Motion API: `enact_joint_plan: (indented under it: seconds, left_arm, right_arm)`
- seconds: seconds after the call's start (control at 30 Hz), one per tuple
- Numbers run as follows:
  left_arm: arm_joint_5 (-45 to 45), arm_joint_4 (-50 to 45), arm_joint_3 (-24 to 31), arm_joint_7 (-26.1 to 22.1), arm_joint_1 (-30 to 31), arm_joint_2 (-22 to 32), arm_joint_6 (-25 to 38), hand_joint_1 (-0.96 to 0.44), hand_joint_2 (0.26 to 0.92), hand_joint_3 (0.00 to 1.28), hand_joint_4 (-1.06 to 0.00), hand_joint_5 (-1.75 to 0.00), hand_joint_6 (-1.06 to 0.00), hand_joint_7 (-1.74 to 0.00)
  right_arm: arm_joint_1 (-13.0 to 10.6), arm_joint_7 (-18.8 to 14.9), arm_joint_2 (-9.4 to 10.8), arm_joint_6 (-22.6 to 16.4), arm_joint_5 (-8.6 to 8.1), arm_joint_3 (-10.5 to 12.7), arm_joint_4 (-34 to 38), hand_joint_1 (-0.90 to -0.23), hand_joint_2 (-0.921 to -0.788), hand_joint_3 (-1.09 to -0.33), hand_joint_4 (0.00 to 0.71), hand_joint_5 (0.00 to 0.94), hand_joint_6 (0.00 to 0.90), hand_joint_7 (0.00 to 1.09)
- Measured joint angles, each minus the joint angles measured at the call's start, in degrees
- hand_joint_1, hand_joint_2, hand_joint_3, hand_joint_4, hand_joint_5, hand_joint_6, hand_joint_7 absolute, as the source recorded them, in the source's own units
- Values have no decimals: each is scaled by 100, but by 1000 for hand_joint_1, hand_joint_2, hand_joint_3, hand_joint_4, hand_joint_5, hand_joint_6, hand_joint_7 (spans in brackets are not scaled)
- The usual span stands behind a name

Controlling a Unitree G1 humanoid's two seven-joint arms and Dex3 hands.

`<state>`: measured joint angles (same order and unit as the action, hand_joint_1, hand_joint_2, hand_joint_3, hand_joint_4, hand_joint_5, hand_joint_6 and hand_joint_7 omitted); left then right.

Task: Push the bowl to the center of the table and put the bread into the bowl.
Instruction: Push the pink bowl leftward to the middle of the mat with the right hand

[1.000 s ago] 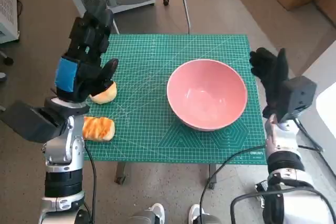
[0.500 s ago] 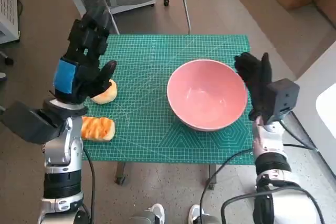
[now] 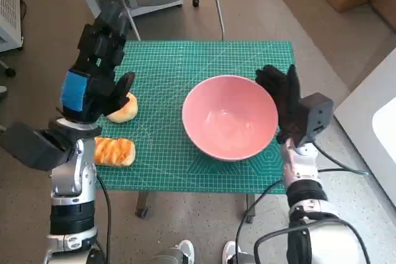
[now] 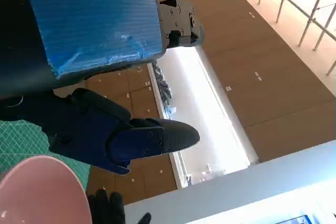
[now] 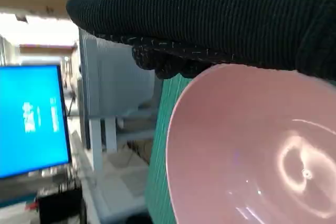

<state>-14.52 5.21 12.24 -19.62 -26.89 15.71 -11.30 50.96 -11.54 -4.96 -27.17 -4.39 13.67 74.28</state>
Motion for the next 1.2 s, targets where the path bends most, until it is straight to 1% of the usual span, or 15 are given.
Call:
enact_joint_plan:
  seconds: [0.23, 0.37, 0.5, 0.77, 1.07, 1.2]
  left_arm:
    - [-5, 0, 20, -13, 64, 3, 0, -672, 921, 427, -35, -32, 1, -358]
    - [-6, -1, 35, -14, 89, 9, -3, -676, 921, 423, -39, -31, 1, -359]
    - [-6, -5, 64, -14, 121, 12, -6, -677, 921, 421, -40, -30, 1, -360]
    - [-6, -73, 141, 4, 209, 12, -6, -670, 921, 416, -47, -29, 1, -381]
    - [-6, -244, 170, 62, 324, 12, -2, -672, 921, 411, -52, -28, 1, -387]
    - [-4, -292, 198, 99, 356, 12, -2, -677, 921, 409, -54, -28, 1, -390]
  right_arm:
    - [94, 0, 158, 53, 6, -12, -1, -581, -921, -686, 216, 4, 336, 16]
    - [164, 0, 231, 77, 12, -27, -1, -573, -921, -692, 214, 2, 330, 14]
    - [229, 1, 300, 79, 30, -60, -5, -558, -921, -713, 215, 2, 327, 13]
    - [350, 18, 507, 104, 52, -155, -5, -530, -921, -729, 221, 4, 320, 11]
    - [477, 14, 772, 241, 30, -140, 0, -536, -921, -731, 229, 7, 318, 11]
    - [501, -7, 823, 308, 25, -134, 5, -545, -921, -733, 230, 6, 318, 11]
